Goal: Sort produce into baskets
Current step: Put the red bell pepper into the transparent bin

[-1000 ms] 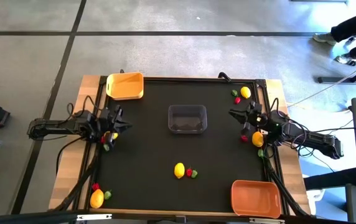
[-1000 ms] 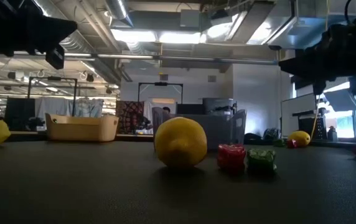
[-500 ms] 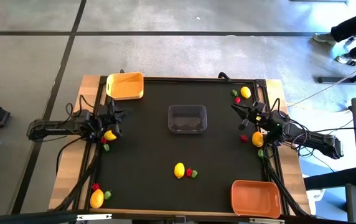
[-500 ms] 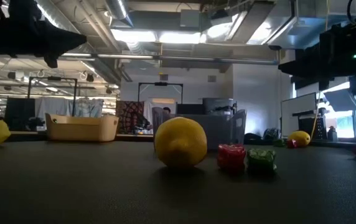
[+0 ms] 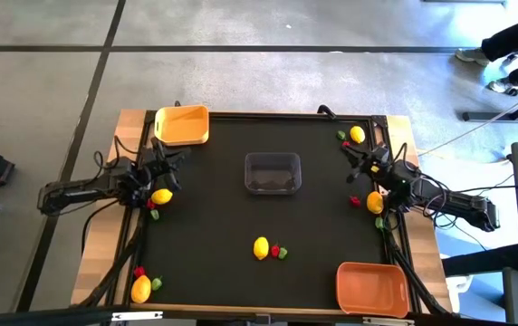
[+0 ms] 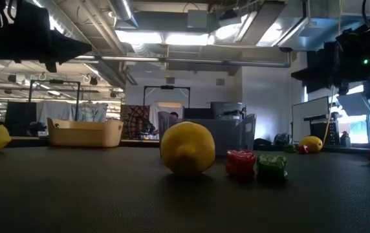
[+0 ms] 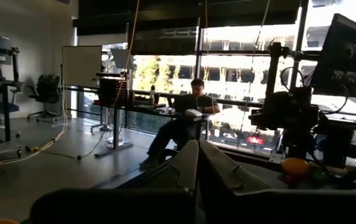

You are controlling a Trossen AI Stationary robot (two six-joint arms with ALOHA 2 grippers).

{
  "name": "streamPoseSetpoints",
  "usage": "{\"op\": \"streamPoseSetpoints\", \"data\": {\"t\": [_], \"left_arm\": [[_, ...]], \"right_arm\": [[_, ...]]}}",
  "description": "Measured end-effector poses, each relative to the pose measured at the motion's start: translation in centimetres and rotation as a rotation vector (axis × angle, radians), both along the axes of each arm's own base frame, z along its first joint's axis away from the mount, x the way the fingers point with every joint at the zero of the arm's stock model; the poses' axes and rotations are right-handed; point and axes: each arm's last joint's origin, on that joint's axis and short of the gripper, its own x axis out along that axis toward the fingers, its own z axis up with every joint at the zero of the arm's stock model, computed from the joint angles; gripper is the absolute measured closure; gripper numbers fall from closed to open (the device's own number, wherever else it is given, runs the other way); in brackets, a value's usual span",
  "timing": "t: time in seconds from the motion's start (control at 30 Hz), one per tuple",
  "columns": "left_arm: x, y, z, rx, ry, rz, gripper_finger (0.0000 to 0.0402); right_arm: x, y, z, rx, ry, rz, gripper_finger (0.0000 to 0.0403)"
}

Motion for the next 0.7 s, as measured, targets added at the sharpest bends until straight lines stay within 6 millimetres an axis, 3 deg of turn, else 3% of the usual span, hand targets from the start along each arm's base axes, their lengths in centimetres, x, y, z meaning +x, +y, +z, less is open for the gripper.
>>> {"op": "streamPoseSetpoints", "data": {"t": [0.13, 0.37, 0.7], "left_arm": [[-0.04, 0.14, 0.00, -0.012, -0.007, 0.013, 0.0396], [-0.09, 0.28, -0.01, -0.020, -0.011, 0.027, 0.0396], [-0.08, 0.25, 0.00, -0.100, -0.061, 0.002, 0.0396]], "right_arm": [[0.16, 0.26, 0.29, -0.063, 0.015, 0.103, 0.0400], [0.22, -0.07, 0.07, -0.135, 0.127, -0.018, 0.0400], [0.57, -0.34, -0.56, -0.111, 0.207, -0.076, 0.0400]]}}
